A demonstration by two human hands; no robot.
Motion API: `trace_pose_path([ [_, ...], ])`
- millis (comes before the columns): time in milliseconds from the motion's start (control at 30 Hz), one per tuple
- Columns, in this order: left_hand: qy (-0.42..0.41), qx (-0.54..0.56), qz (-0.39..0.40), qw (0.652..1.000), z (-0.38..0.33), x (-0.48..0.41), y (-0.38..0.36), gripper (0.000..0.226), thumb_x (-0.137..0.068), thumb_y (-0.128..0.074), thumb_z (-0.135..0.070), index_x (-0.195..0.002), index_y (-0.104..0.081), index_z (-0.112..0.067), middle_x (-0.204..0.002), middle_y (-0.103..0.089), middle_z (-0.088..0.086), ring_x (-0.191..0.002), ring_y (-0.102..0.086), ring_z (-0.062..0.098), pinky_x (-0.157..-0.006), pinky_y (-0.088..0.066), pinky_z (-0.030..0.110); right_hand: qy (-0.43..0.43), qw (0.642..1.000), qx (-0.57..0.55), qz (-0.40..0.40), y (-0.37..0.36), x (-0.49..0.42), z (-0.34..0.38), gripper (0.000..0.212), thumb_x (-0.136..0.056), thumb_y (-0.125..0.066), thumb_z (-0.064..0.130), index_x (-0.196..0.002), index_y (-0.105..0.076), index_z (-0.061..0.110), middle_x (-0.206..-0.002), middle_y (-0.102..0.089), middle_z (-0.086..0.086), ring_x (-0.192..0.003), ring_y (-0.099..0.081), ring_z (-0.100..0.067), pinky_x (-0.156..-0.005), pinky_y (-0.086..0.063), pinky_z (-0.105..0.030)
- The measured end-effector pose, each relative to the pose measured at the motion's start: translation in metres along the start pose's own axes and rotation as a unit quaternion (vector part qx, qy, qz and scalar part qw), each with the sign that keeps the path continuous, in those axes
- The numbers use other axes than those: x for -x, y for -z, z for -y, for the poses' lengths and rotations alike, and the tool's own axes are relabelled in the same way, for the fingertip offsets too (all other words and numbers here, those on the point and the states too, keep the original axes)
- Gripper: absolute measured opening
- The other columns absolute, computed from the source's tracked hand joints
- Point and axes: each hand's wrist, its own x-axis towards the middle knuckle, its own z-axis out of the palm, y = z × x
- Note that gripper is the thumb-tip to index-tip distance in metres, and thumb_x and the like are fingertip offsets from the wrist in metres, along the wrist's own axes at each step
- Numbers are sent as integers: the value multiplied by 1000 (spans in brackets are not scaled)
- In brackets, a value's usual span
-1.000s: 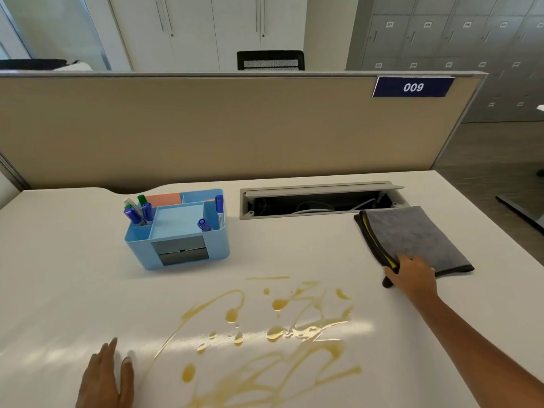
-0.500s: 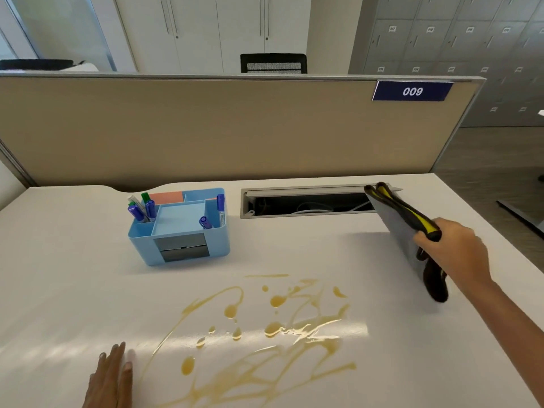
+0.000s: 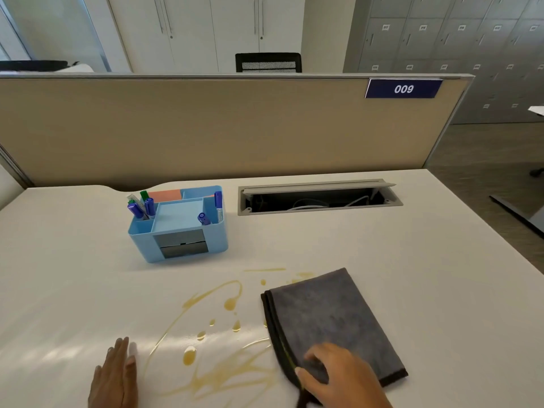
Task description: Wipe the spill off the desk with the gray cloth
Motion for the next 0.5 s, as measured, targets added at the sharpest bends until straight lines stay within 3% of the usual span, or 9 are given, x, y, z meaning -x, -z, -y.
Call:
trace_pose_path([
  [67,-19,-66,-35,997,2,10,-4,122,-60,7,-85,-133,-40,1,-145,-37,22,-138,-30,37,-112,-18,54,-11,1000,-21,-18,-5,-5,-4,38,-83,-46,63,-108,-53,35,-110,-54,17,-100,-50,1,-86,-40,-11],
  [100,-29,-79,-31,996,4,15,-4,117,-62,4,-82,-133,-40,1,-146,-37,22,-138,-29,37,-112,-18,54,-17,999,-12,-38,-8,-9,-9,48,-83,-44,64,-120,-49,33,-126,-50,14,-112,-47,0,-93,-40,-13],
  [167,-15,-82,-23,996,1,19,-2,113,-64,3,-78,-133,-40,1,-146,-37,22,-138,-29,37,-113,-18,54,-45,997,34,-52,-14,-20,-17,74,-82,-40,68,-142,-26,26,-154,-22,3,-140,-24,-15,-112,-30,-28],
  [200,-17,-73,-31,997,0,19,-2,116,-63,5,-81,-132,-41,1,-145,-38,22,-138,-30,37,-112,-18,53,-71,995,62,-40,-17,-26,-20,86,-79,-39,72,-147,-12,26,-158,-6,-2,-145,-8,-23,-117,-20,-40],
  [300,-20,-76,-31,996,1,22,-4,122,-62,9,-84,-129,-45,2,-142,-42,23,-136,-34,38,-111,-21,55,-152,983,101,-10,-30,-42,-24,114,-65,-40,84,-145,15,25,-156,18,-14,-143,15,-37,-113,-3,-62],
  [400,-14,-74,-27,997,3,22,-4,123,-62,9,-85,-128,-46,3,-141,-43,23,-135,-35,39,-110,-22,55,-189,975,115,-31,-42,-50,-29,120,-61,-39,87,-144,20,23,-155,21,-17,-142,18,-38,-111,1,-66],
  [500,-22,-69,-33,997,5,19,-4,124,-61,9,-86,-128,-46,2,-142,-42,23,-136,-34,38,-111,-22,55,-194,971,129,-62,-42,-55,-37,112,-67,-37,83,-145,17,24,-156,18,-15,-143,14,-37,-111,0,-65],
])
